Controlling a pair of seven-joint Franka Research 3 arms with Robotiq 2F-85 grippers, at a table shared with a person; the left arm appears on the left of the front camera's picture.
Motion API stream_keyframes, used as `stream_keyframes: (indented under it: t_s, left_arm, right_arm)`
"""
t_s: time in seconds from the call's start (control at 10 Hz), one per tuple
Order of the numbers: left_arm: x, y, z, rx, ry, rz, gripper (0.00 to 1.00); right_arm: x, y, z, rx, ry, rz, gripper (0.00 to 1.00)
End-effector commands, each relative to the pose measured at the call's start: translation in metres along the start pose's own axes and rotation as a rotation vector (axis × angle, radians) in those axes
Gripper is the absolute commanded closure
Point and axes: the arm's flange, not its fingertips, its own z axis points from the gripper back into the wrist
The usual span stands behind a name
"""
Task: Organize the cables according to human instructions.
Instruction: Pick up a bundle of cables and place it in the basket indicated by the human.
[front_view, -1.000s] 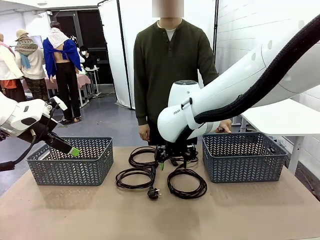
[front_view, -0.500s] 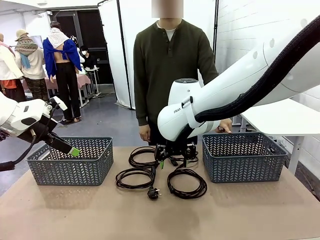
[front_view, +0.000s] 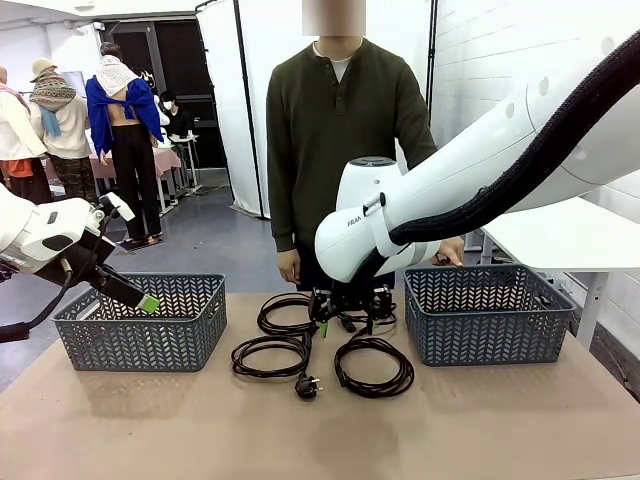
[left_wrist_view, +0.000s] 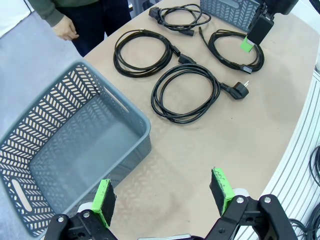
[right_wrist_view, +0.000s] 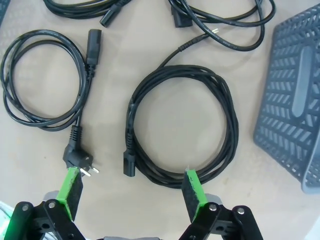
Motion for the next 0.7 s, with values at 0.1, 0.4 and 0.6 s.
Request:
stream_keyframes:
  t_s: [0.1,0.4,0.6]
  left_arm:
    - [-0.001,0.001,0.000,-0.006,-0.003,0.017,0.00]
    - [-0.001,0.001,0.000,-0.006,-0.003,0.017,0.00]
    - [-0.001,0.001,0.000,-0.006,-0.003,0.017,0.00]
  right_arm:
    - [-0.001,0.014,-0.015,-0.019,0.017,-0.054,0.00]
    - [-0.003,0.019,-0.031,-0.044,0.016,-0.077,0.00]
    - [0.001,0.022,-0.041,-0.046,0.018,-0.107,0.00]
